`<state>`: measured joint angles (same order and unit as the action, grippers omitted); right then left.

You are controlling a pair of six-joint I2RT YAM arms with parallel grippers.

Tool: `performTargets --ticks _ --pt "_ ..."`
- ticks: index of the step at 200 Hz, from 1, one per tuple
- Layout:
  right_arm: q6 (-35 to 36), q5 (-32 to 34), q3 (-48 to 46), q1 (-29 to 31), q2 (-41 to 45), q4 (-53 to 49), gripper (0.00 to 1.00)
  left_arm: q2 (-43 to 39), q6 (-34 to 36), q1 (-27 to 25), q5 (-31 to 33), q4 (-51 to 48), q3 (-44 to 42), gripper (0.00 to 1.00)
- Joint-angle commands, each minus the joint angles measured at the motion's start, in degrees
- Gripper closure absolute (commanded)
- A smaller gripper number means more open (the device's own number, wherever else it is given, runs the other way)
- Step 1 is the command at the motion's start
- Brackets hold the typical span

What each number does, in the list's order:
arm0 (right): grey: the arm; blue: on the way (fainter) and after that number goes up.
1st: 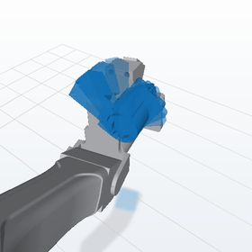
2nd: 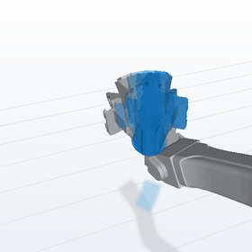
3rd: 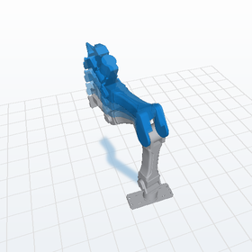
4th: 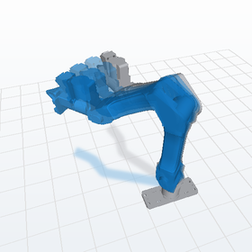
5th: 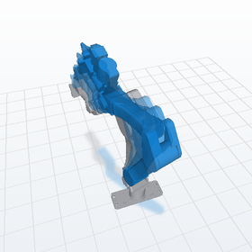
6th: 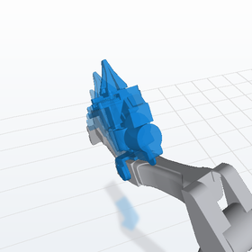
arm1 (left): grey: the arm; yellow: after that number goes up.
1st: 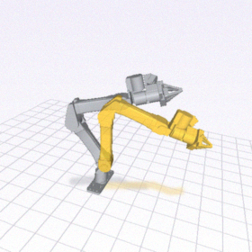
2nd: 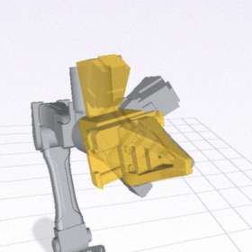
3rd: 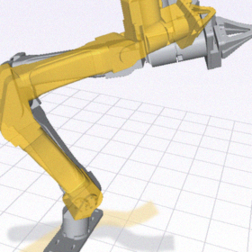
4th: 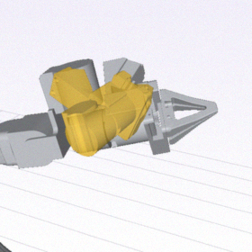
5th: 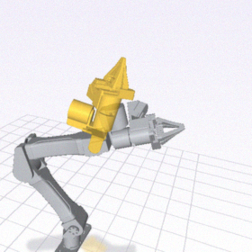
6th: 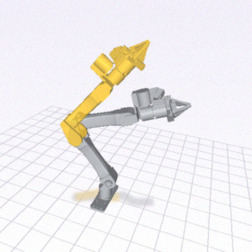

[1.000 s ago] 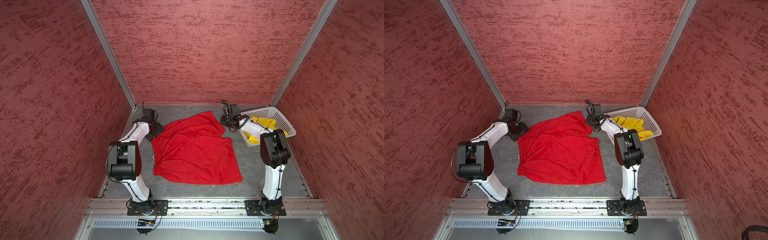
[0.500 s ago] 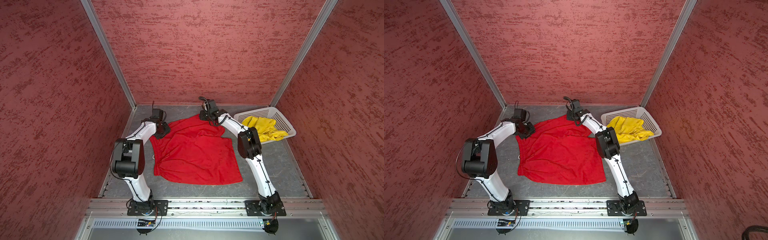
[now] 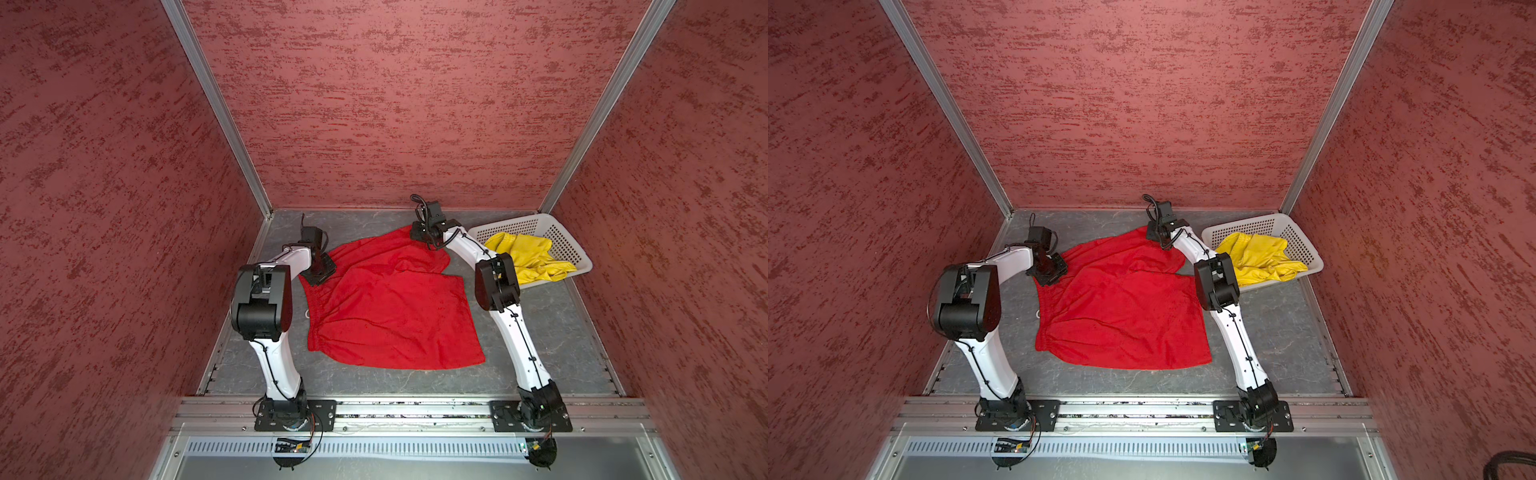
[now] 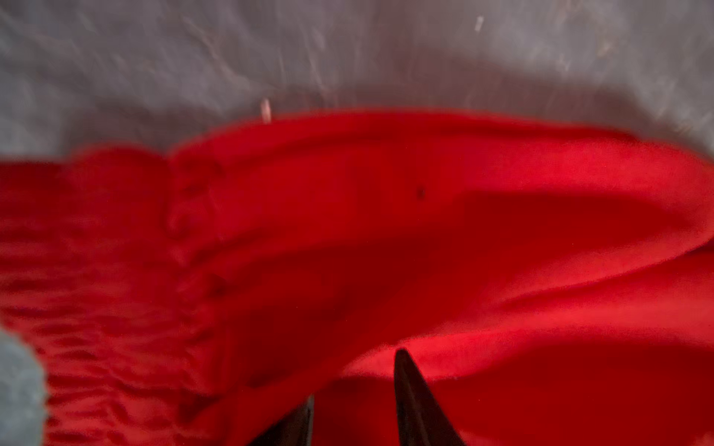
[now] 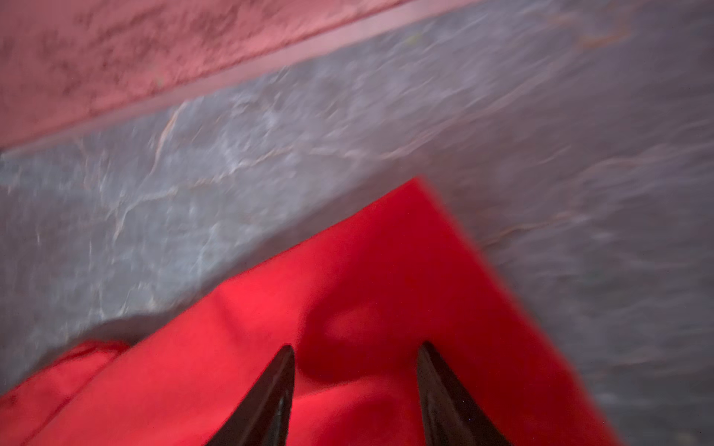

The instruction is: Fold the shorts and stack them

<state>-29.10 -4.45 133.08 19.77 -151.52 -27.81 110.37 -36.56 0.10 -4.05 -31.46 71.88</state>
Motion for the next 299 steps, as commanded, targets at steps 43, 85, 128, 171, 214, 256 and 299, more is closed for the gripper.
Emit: performTargets --ticks 43,85,128,171,214,256,299 --pt "-2.71 -1.25 -0.40 -3.38 -1.66 1.80 0.46 2.34 1.14 1.76 -0.42 0.74 -1.68 0.62" --pt "1.37 -0.59 -6.32 -2.60 7.64 1.80 0.44 -2.96 1.75 0.17 -2.25 -2.41 2.35 0.48" --pt "3.47 4.70 -23.63 0.18 23.92 3.42 0.29 -12.88 1.75 -1.32 -2.88 -5.07 2.21 0.24" --pt "2.74 5.35 -38.63 0.87 32.02 4.17 0.26 -20.89 2.01 -1.17 -1.83 -8.26 -4.36 0.19" --pt "1.93 3.41 -49.22 1.15 34.48 7.71 0.25 -26.50 1.53 -0.72 -2.22 -8.35 -13.64 0.20" --pt "1.59 4.60 -52.53 0.95 33.14 10.00 0.33 -28.18 1.26 0.94 -2.88 -7.25 -19.69 0.20" --pt "1.01 4.65 -54.74 -0.06 32.87 11.58 0.77 -24.33 0.57 2.75 -1.61 -3.26 -23.82 0.26"
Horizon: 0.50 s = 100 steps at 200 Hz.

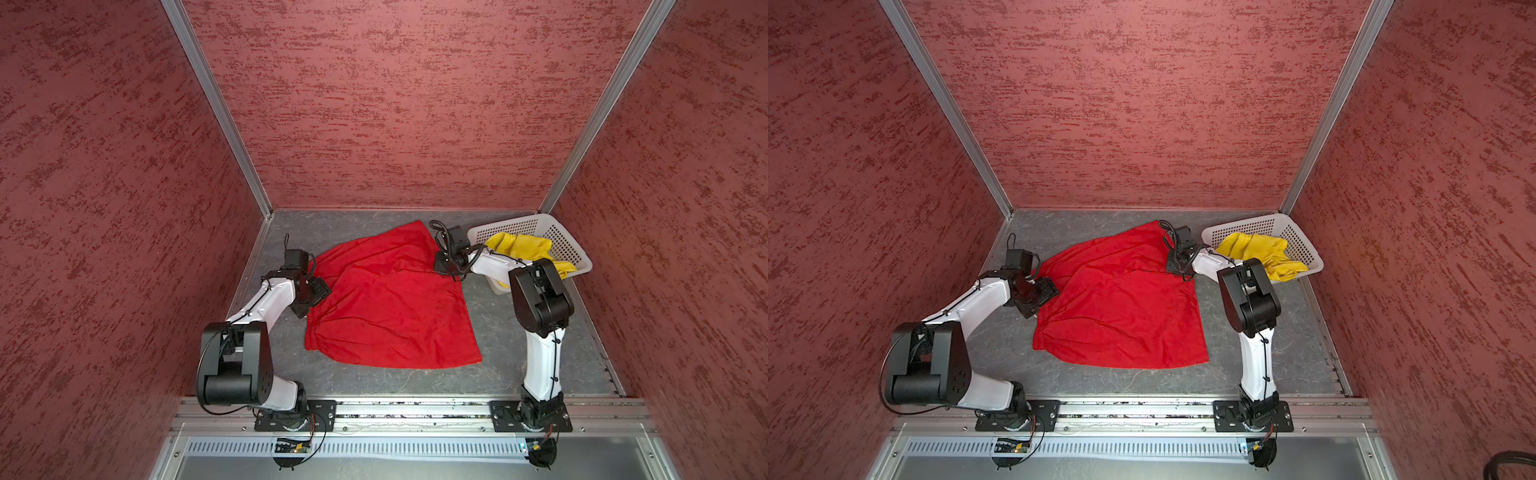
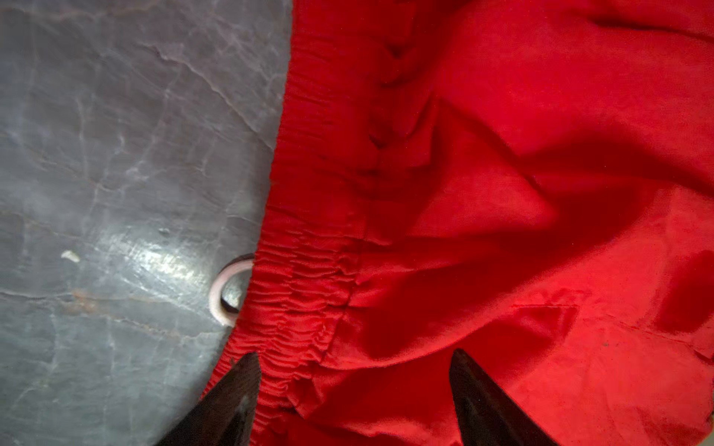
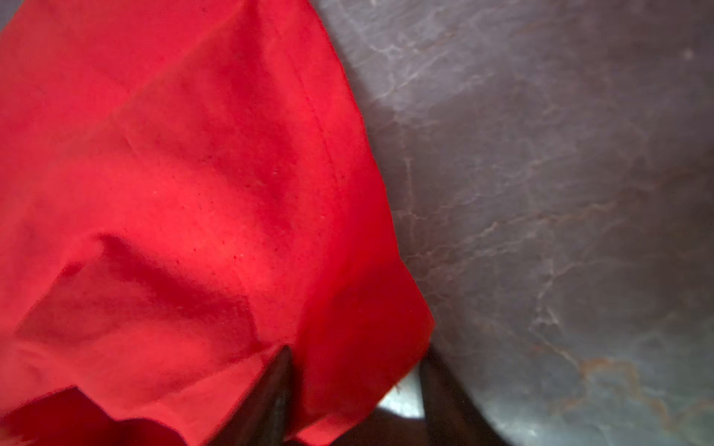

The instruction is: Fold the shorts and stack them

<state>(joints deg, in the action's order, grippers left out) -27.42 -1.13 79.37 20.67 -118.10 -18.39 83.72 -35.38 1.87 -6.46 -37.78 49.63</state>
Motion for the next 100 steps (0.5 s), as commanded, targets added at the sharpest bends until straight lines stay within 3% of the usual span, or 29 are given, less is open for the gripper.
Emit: performTargets --ticks 1,24,53,100 --pt "-0.69 1.36 -1.14 -1.01 -0.50 2.15 0.79 2.41 -0.64 1.00 0.81 3.11 -1.69 0.26" --pt "-0.44 1.84 -2.67 -2.07 -0.22 2.11 0.96 3.75 -0.86 2.22 1.88 5.03 -3.20 0.27" --pt "-1.36 1.53 -5.97 -4.33 0.26 3.85 0.98 6.67 0.02 3.48 3.27 5.17 -3.10 0.29" --pt "-0.81 3.00 -7.99 -5.30 0.66 4.12 0.73 9.88 0.75 4.05 5.67 4.84 -2.62 0.32"
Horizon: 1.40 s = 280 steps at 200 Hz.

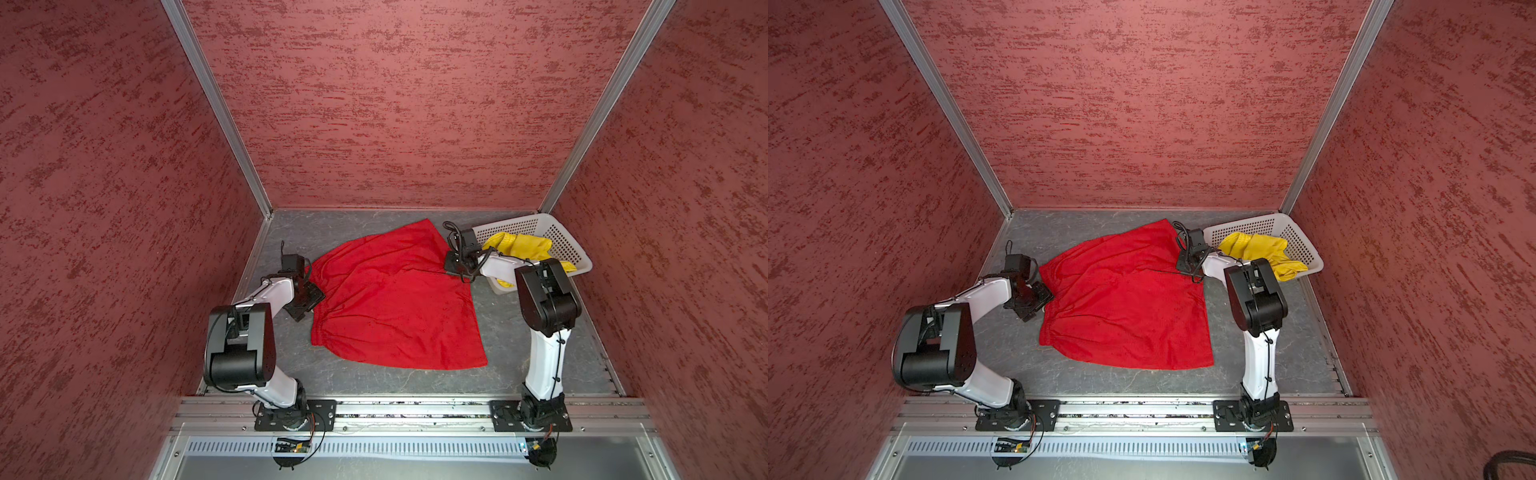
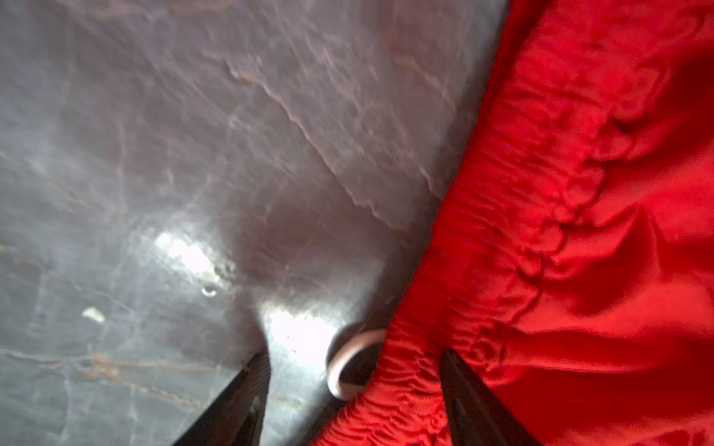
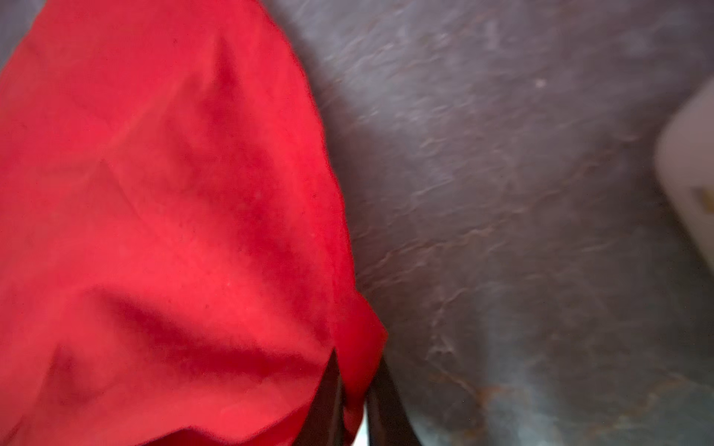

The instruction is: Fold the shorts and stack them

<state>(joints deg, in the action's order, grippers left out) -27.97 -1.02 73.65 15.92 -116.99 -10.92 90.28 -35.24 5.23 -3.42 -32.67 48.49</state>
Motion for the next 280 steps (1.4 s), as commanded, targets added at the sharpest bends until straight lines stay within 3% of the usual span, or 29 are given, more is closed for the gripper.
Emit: performTargets --ticks 1,36,61,84,104,141,201,280 --pt "-0.17 2.88 -2.27 -0.55 -0.40 -3.34 0.73 3.32 0.62 0.67 2.63 -0.28 -1.48 0.32" --pt "0.20 0.18 -3.70 -0.42 4.16 -2.70 0.50 -1.09 0.26 -1.00 -0.02 -1.68 -0.76 0.31" --pt "0.91 1.29 -5.03 1.23 10.11 -4.22 0.43 -7.37 0.26 -3.43 1.01 -5.26 0.30 0.26" --pt "2.20 4.61 -5.84 4.00 15.06 -6.79 0.37 -10.90 0.04 -2.49 1.57 -6.05 0.79 0.17" --pt "3.06 6.00 -6.06 5.08 17.78 -8.43 0.32 -10.13 -0.96 -0.50 0.45 -4.33 2.13 0.11" --pt "5.73 6.73 -2.25 5.36 17.38 -10.08 0.27 -3.87 -2.93 1.34 -1.15 2.23 6.27 0.11" --pt "11.60 6.41 19.69 3.98 0.76 -12.44 0.24 7.86 -3.24 2.04 -2.55 7.21 14.99 0.12" --pt "11.78 -7.45 60.85 -1.24 -30.43 -21.77 0.24 16.81 -2.55 2.42 -5.43 9.63 20.04 0.13"
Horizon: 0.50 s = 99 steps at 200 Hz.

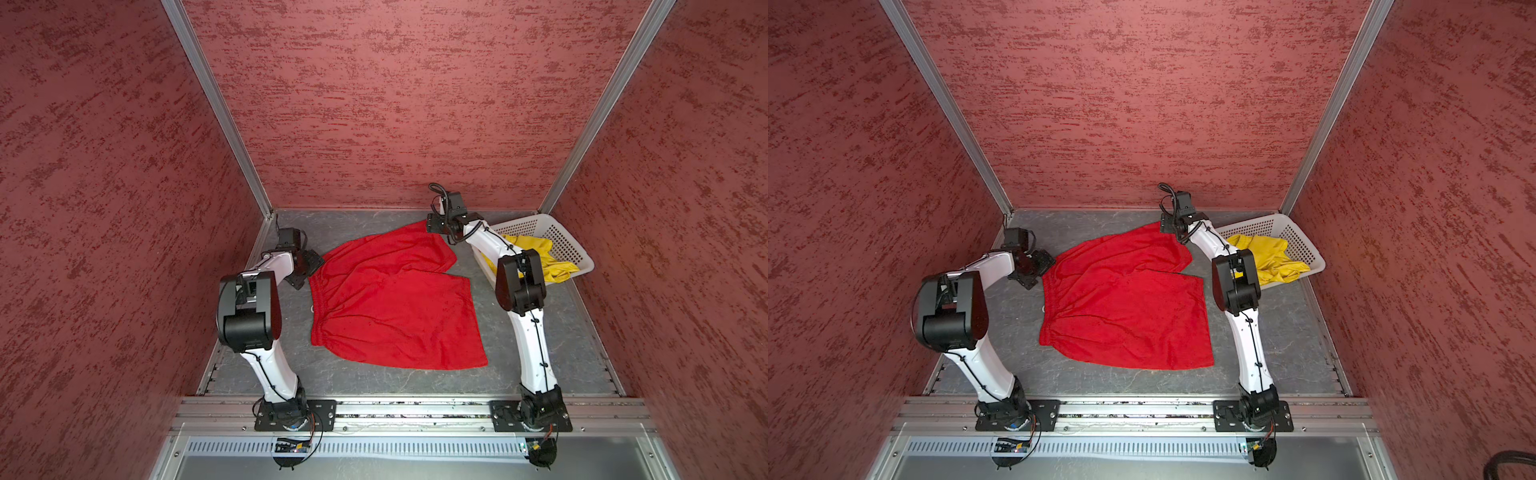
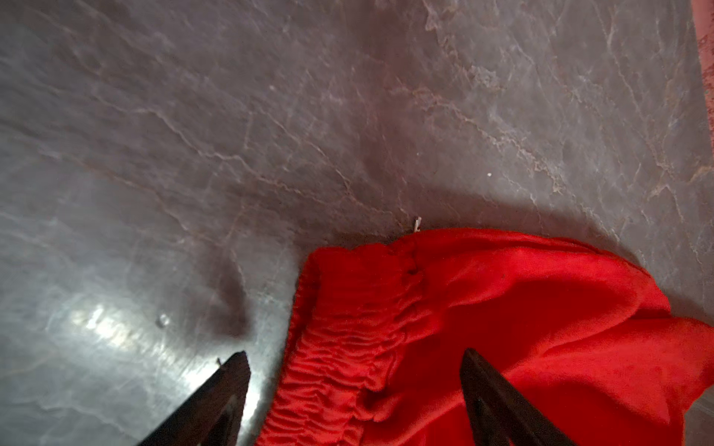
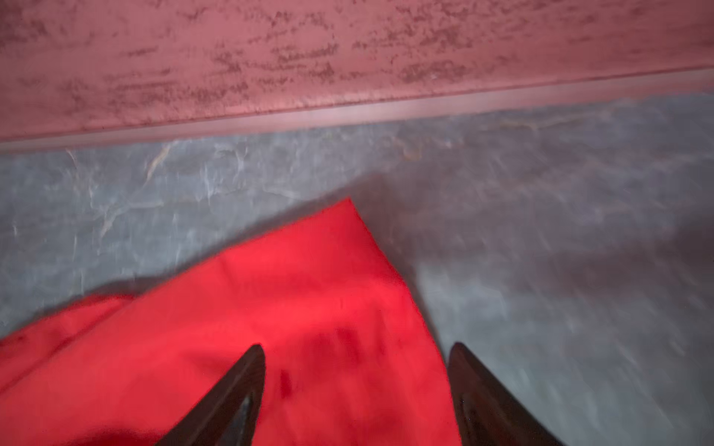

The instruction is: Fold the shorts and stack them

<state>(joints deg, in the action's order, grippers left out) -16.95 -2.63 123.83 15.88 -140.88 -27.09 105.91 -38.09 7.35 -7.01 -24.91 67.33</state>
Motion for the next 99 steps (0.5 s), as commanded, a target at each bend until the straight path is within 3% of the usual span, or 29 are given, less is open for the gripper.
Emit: performTargets --ticks 1,28,62,99 --pt "0.77 -6.04 11.18 -1.24 -6.92 -5.78 0.24 1.25 0.29 0.34 -1.86 1.87 1.26 0.13" --pt "0.62 -9.11 21.12 -1.86 -14.17 -7.42 0.24 1.73 -0.14 0.08 -2.84 2.88 0.45 0.16" --pt "-0.51 -13.45 19.75 -1.92 -15.75 -3.89 0.26 3.59 0.02 0.01 -3.52 3.64 1.17 0.20" --pt "-2.09 -18.31 19.78 -1.89 -17.67 -2.62 0.40 5.32 -0.70 -0.77 -5.13 4.15 1.97 0.28"
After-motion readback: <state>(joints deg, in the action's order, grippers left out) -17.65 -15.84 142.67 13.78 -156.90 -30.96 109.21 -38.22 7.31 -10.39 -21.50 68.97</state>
